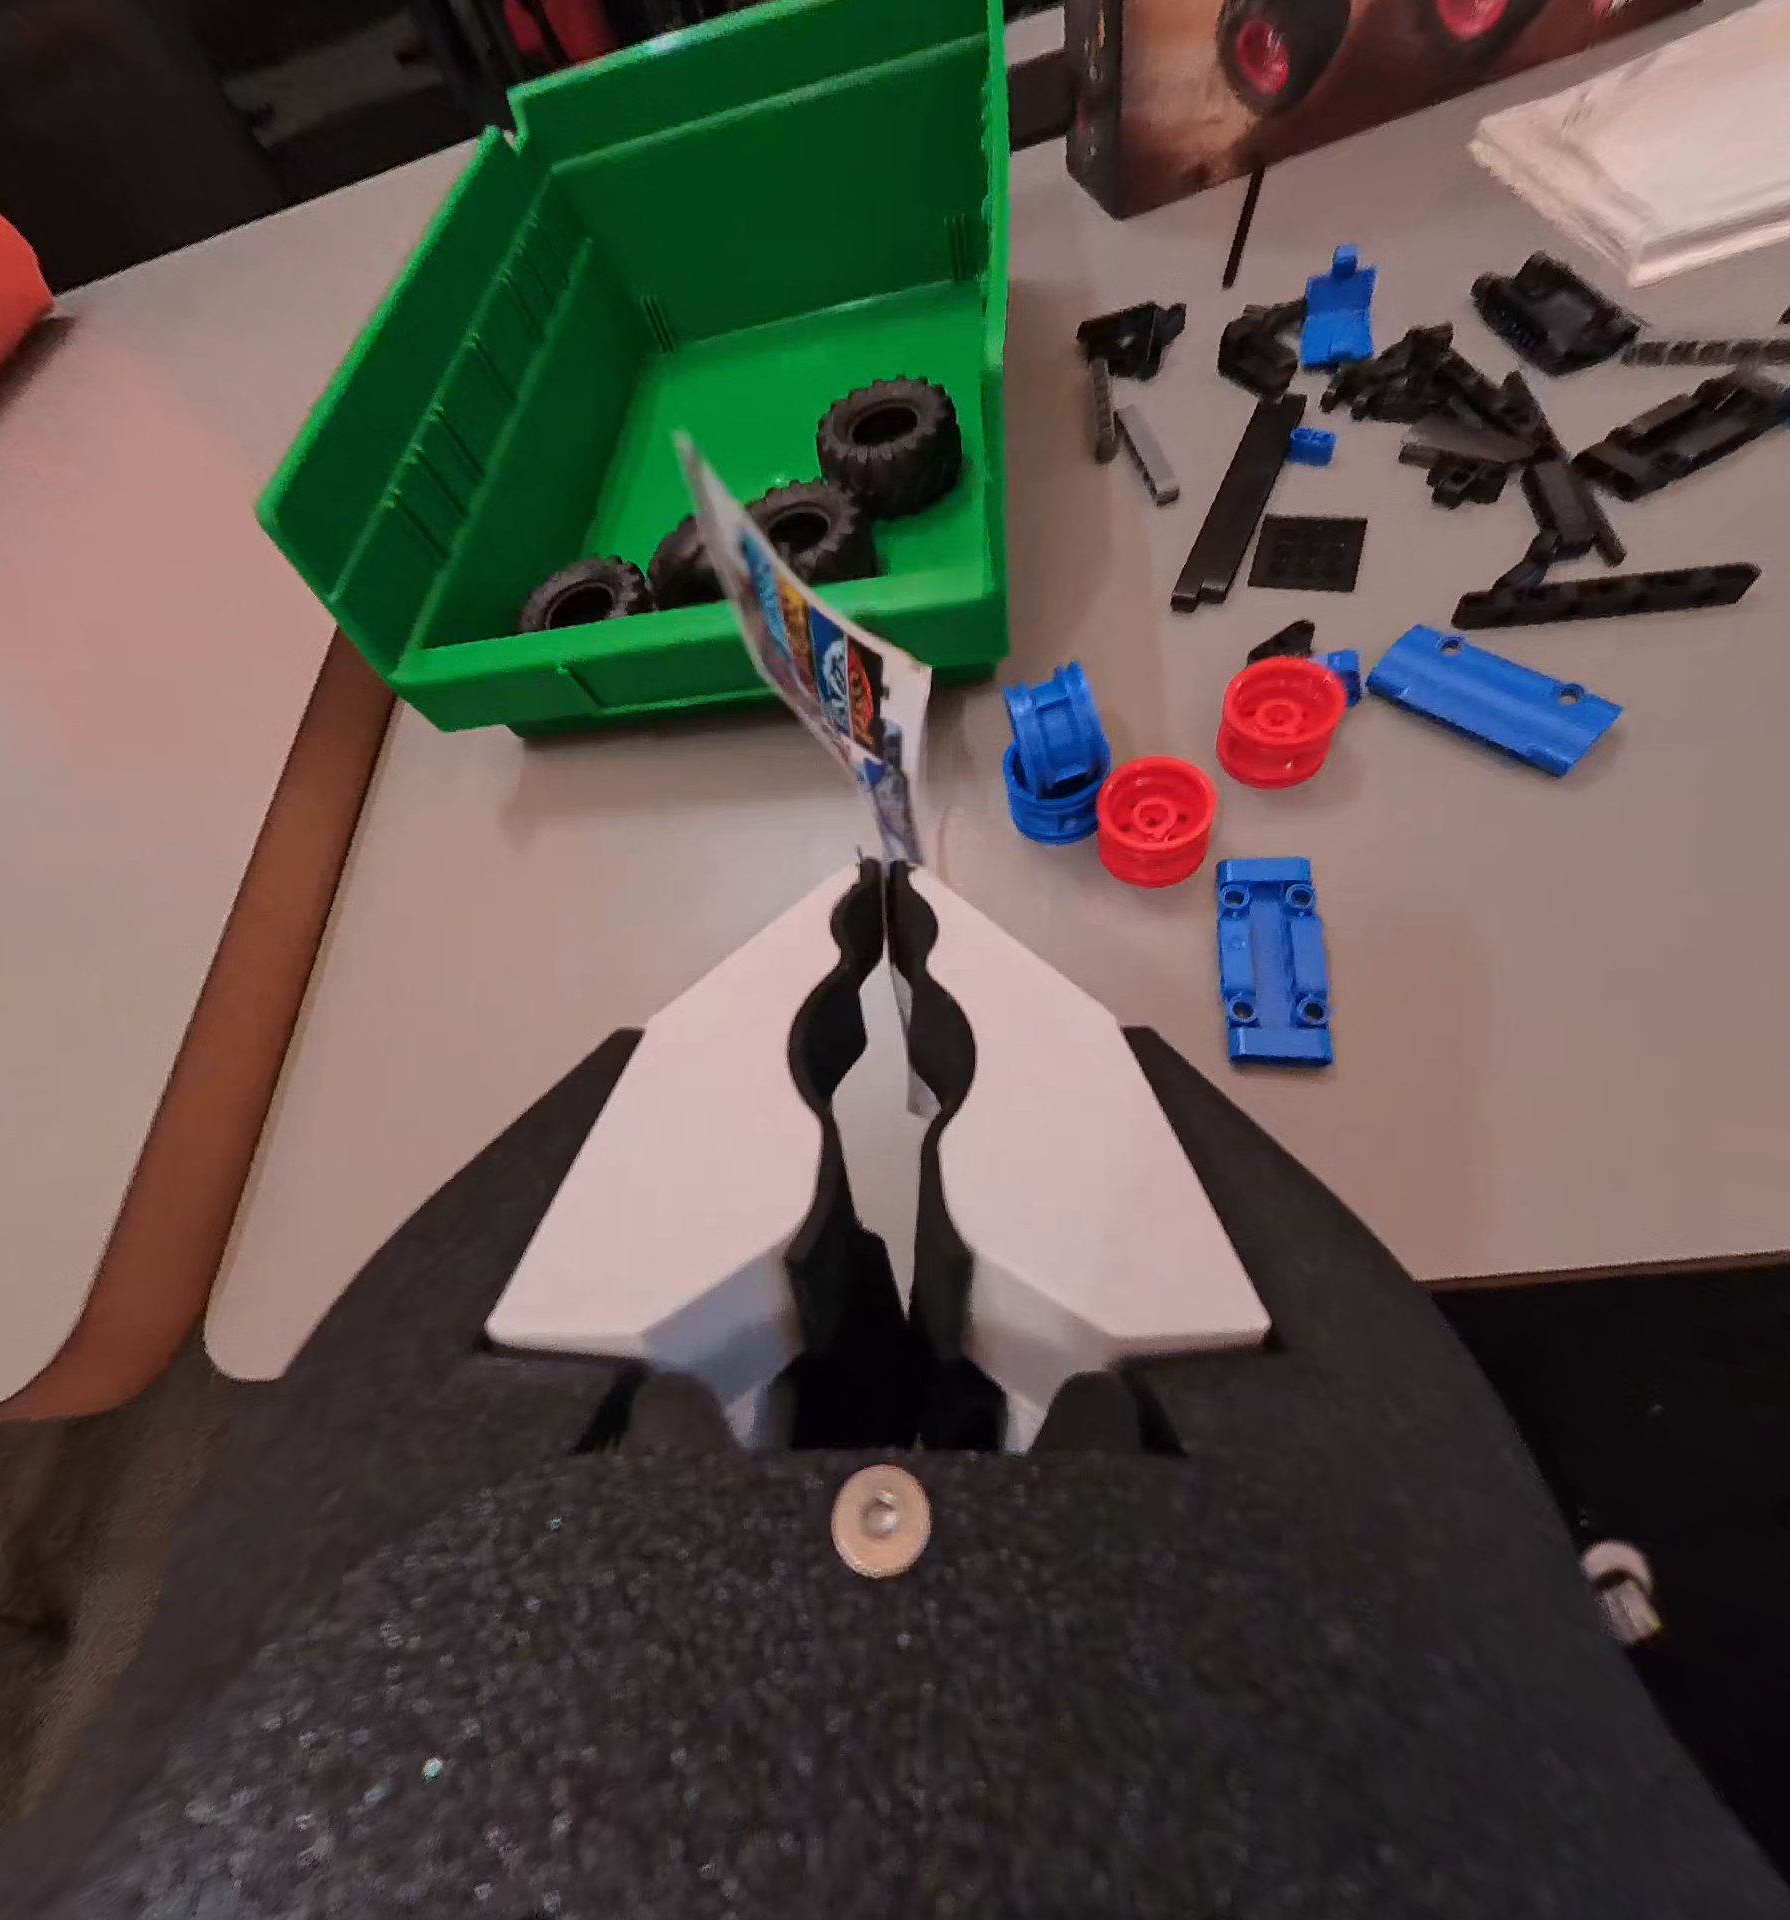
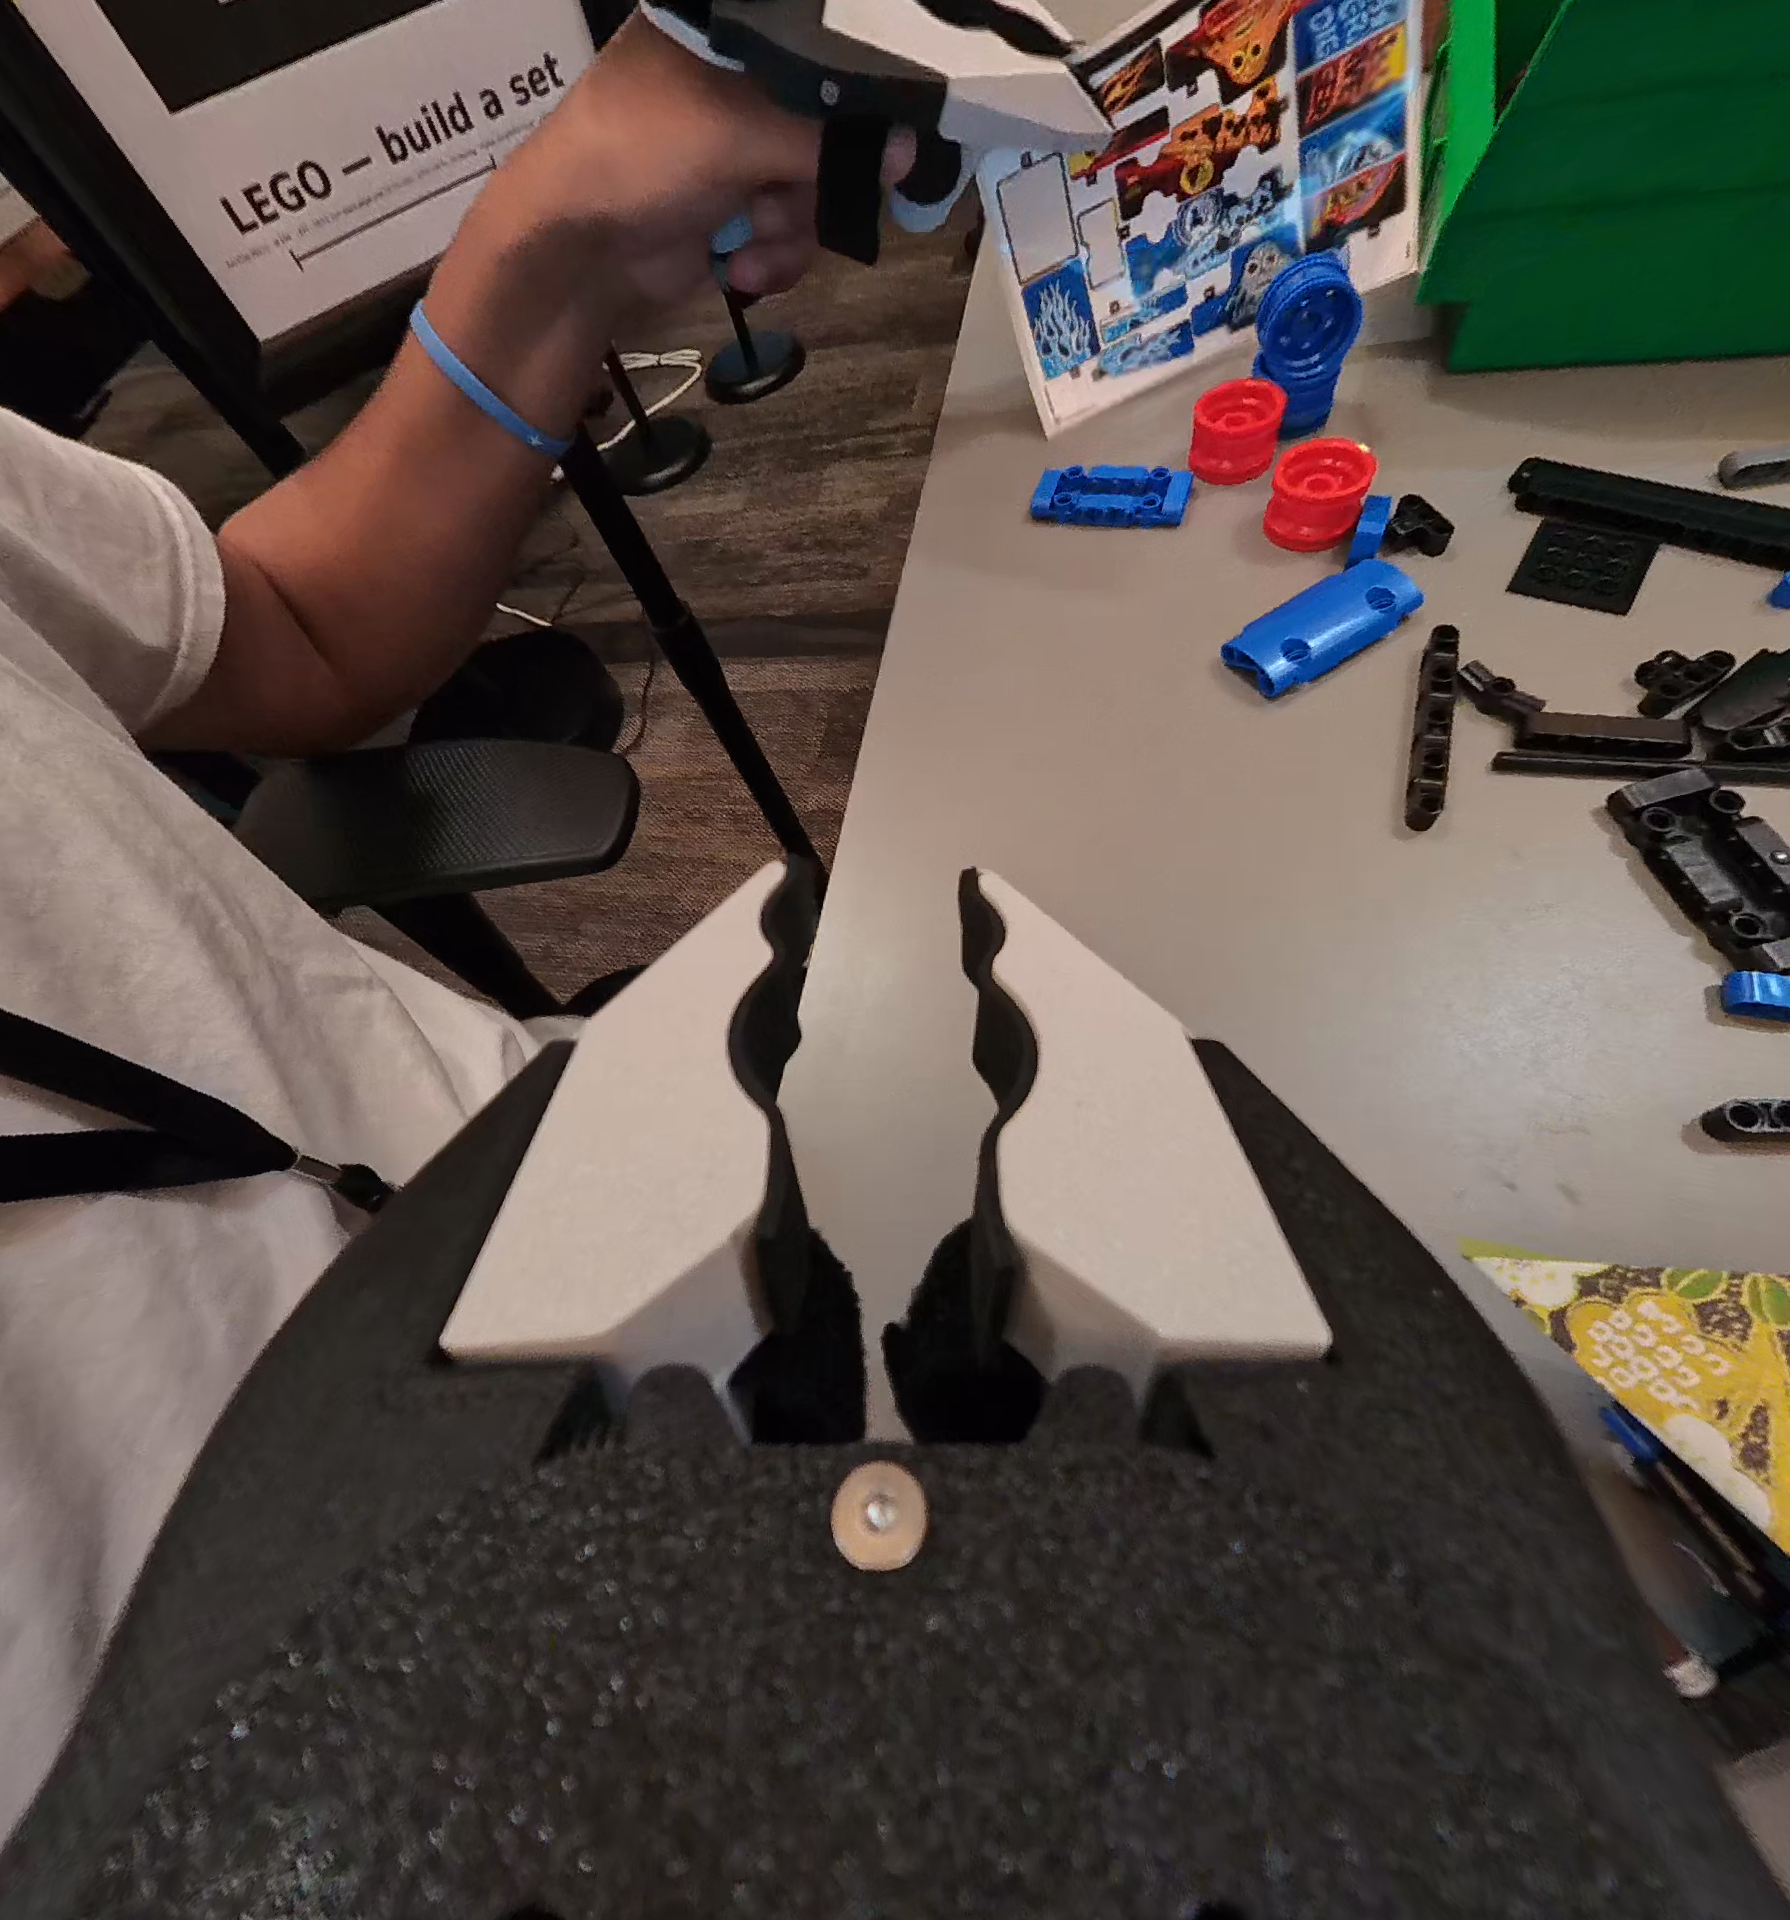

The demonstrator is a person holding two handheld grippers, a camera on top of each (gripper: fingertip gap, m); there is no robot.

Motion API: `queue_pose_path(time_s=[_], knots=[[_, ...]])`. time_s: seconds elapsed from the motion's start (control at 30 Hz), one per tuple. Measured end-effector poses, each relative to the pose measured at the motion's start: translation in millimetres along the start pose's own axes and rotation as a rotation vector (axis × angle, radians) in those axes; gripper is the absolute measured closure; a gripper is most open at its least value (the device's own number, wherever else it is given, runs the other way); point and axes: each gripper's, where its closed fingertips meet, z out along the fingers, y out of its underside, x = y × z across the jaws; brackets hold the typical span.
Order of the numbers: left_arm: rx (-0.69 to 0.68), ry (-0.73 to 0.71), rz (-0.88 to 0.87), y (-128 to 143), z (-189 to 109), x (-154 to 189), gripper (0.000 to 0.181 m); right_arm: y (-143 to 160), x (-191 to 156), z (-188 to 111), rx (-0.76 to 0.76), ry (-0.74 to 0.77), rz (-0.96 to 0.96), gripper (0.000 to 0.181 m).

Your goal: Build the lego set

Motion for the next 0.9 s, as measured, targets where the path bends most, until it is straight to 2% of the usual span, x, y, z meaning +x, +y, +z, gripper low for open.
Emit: queue_pose_path(time_s=[0.1,0.27,0.37,0.43,0.5,0.6,0.7,0.77,0.8,0.9], knots=[[0.131,0.107,-0.088,-24.0,-9.8,13.8,0.181,-1.8,2.9,-0.6,0.011,0.007,0.006,0.154],[0.534,0.376,-0.286,-109.7,-63.1,44.0,0.181,-20.9,10.1,-12.1,0.082,0.048,-0.010,0.154],[0.705,0.641,-0.455,-158.6,-88.7,76.0,0.181,-47.7,19.2,-28.9,0.208,0.060,0.014,0.148],[0.764,0.831,-0.558,-184.9,-92.1,108.1,0.181,-69.7,24.5,-43.8,0.332,0.037,0.046,0.137],[0.768,1.023,-0.624,-205.7,-88.3,148.6,0.181,-86.9,31.0,-58.8,0.445,0.007,0.092,0.129],[0.708,1.170,-0.613,-224.4,-65.7,211.4,0.181,-101.3,30.5,-85.1,0.596,-0.081,0.159,0.126],[0.624,1.248,-0.613,-234.3,-41.5,261.6,0.181,-97.8,40.2,-120.7,0.716,-0.041,0.190,0.157],[0.562,1.278,-0.561,-236.4,-27.0,289.7,0.181,-83.8,53.6,-143.2,0.732,0.027,0.209,0.175],[0.533,1.286,-0.521,-236.4,-20.1,302.1,0.181,-75.8,60.7,-154.4,0.730,0.062,0.217,0.181],[0.424,1.283,-0.348,-229.7,2.2,339.1,0.181,-53.6,80.8,-191.9,0.676,0.146,0.236,0.181]])
